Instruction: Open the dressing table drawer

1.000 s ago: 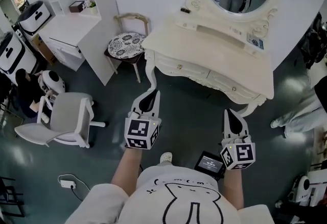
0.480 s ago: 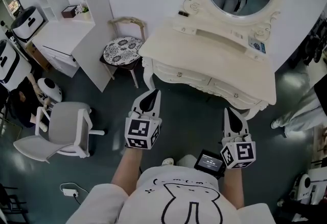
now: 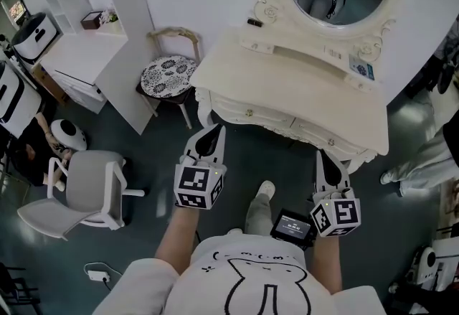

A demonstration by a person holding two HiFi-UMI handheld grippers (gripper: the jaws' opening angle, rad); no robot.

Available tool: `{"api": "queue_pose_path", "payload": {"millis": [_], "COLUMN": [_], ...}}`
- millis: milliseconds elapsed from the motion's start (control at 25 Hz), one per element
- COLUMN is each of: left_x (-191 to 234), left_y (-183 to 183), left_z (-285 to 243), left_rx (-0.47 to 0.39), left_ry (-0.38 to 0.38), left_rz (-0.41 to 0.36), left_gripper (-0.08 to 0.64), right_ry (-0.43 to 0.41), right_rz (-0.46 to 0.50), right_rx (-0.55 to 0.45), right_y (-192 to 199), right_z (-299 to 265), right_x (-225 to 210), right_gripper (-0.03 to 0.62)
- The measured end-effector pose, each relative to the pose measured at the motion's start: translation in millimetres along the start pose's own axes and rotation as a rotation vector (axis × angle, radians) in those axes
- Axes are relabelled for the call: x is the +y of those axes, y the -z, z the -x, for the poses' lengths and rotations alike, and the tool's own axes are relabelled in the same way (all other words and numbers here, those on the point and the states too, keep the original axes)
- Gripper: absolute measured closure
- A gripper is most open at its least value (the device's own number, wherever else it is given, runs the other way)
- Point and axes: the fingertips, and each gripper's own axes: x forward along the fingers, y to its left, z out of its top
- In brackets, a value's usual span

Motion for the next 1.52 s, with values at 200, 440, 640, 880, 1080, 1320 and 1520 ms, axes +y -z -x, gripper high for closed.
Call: {"api": "queue_pose_path", "payload": {"millis": [200,440,640,880,1080,1320,1520], "left_x": [5,16,23,24,28,35,35], "left_y": [-2,0,-3,-5,-11,-18,-17], "left_z": [-26,-65,-106,-157,-201,-250,-279], "left_rx": [0.001,0.021,0.021,0.045,0.047,0.052,0.052], "left_ry": [-0.003,-0.012,-0.025,-0.035,-0.07,-0.118,-0.14], "left_rz": [-0.009,-0.004,0.01,0.002,0.014,0.018,0.023], "left_gripper": [0.543,0.543,0.543,0.543,0.543,0.543,0.543], "right_ry": [-0.012,-0.032,-0.049,-0.079,-0.117,-0.152,-0.168], "right_rz": [-0.003,-0.009,-0.006,-0.015,-0.024,-0.031,-0.04], "right_rx": [0.0,0.011,0.029,0.034,0.051,0.051,0.056], "right_y": [2,6,9,8,10,7,11], "right_z": [-27,-66,-101,-147,-186,-232,-256], "right_x": [-14,-34,-59,-91,-121,-159,-182], "right_gripper": [0.58,0.58,0.58,0.58,0.58,0.58,0.58]}}
